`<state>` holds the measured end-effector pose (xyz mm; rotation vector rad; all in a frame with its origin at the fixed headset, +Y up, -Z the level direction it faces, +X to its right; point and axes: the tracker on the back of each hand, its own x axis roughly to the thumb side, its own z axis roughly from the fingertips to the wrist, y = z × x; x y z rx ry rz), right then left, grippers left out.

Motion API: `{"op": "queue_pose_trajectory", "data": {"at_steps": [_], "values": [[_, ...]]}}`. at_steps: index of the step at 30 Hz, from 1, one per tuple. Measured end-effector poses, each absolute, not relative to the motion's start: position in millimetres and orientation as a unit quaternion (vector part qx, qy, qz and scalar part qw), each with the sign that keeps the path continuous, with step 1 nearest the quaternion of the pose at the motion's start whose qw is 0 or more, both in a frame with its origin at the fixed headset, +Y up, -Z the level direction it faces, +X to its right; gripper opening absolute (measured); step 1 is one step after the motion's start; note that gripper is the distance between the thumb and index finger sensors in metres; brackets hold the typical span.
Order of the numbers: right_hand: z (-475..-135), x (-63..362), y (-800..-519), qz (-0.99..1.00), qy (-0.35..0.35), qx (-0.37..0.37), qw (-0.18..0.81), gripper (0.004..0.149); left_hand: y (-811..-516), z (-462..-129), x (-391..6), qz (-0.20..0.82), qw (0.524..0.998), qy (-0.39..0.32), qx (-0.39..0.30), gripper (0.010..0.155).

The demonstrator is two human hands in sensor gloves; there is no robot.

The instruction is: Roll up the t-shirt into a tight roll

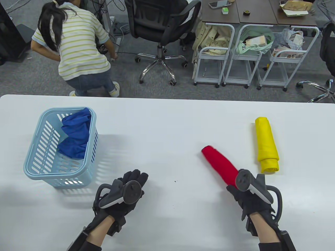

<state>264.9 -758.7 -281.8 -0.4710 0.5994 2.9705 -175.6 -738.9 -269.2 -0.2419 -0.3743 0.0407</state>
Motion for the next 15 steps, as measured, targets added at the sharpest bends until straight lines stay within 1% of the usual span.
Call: {"op": "queue_pose_trajectory", "data": {"at_steps": [3,5,6,8,9,10,11,12,13,15], "values": [[-282,267,-757,0.965,0.189,-0.181,0.019,0.090,-737,-268,-174,0.015,0.976,-0.186,-0.113,0.065],[-277,267,-747,0.966,0.180,-0.183,0.035,0.090,-736,-266,-174,0.013,0.977,-0.185,-0.110,0.066],[-272,266,-737,0.971,0.159,-0.176,0.042,0.088,-735,-266,-175,0.013,0.977,-0.183,-0.107,0.066],[-264,265,-717,0.981,0.128,-0.127,0.066,0.076,-732,-265,-177,0.016,0.979,-0.179,-0.101,0.067],[-259,263,-710,0.986,0.123,-0.083,0.075,0.069,-731,-265,-178,0.018,0.979,-0.176,-0.097,0.068],[-258,261,-707,0.987,0.127,-0.055,0.082,0.063,-729,-265,-179,0.019,0.980,-0.175,-0.093,0.068],[-257,259,-708,0.985,0.143,-0.018,0.092,0.061,-728,-265,-180,0.020,0.981,-0.172,-0.088,0.068],[-258,256,-714,0.981,0.171,0.000,0.096,0.061,-726,-265,-182,0.019,0.982,-0.169,-0.083,0.069],[-259,254,-718,0.978,0.183,0.001,0.095,0.064,-725,-265,-182,0.018,0.982,-0.167,-0.081,0.069],[-265,244,-735,0.972,0.224,0.008,0.067,0.073,-722,-265,-185,0.016,0.984,-0.161,-0.072,0.069]]}}
